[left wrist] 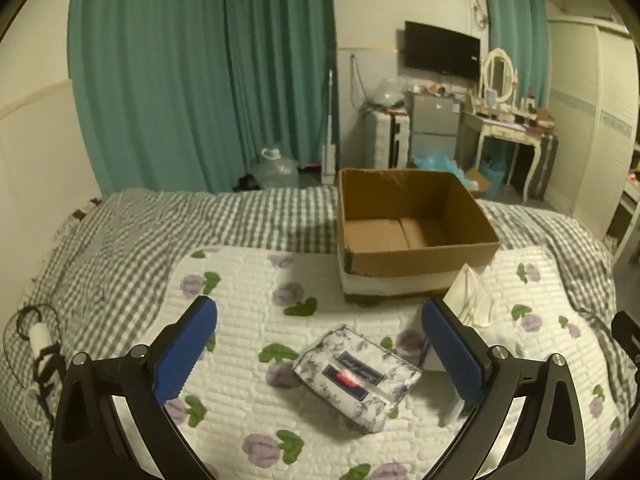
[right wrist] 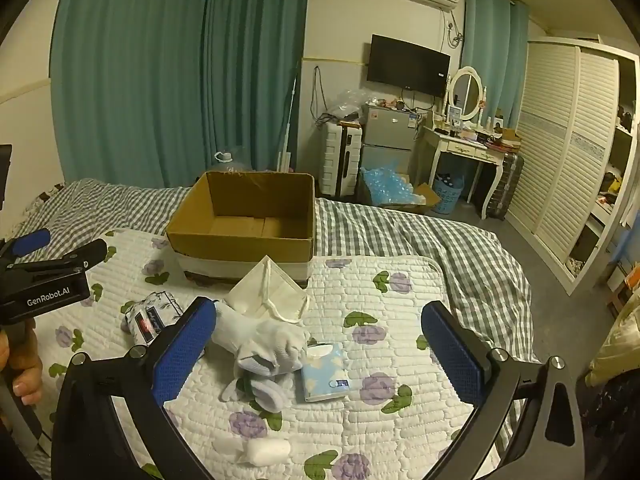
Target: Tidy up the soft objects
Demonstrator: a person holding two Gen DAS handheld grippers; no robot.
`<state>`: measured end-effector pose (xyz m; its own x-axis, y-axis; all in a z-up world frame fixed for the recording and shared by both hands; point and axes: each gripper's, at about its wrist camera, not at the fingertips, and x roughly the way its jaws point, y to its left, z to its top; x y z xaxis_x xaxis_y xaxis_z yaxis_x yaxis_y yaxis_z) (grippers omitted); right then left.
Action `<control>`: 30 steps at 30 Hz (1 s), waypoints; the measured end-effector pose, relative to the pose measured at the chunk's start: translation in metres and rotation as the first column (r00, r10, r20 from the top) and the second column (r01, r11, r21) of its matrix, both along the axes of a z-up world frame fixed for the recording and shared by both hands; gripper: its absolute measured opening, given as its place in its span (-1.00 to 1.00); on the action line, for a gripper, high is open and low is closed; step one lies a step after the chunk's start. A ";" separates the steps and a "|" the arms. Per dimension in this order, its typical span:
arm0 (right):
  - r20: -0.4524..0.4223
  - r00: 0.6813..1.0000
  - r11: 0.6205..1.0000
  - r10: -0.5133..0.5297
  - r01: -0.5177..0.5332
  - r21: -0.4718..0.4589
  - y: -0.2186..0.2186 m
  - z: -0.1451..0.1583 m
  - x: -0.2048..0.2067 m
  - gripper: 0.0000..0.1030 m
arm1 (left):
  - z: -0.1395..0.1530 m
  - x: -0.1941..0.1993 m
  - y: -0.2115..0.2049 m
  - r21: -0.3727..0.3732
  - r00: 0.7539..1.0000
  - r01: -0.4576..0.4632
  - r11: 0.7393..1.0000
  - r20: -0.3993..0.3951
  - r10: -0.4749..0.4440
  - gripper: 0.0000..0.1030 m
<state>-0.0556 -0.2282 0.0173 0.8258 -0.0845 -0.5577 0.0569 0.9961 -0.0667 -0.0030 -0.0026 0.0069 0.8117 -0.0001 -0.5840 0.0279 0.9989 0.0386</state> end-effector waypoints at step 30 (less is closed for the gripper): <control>0.023 1.000 1.000 0.002 -0.003 0.007 -0.002 0.004 -0.006 1.00 | 0.000 0.001 -0.004 0.012 1.000 -0.009 1.000 -0.001 0.009 1.00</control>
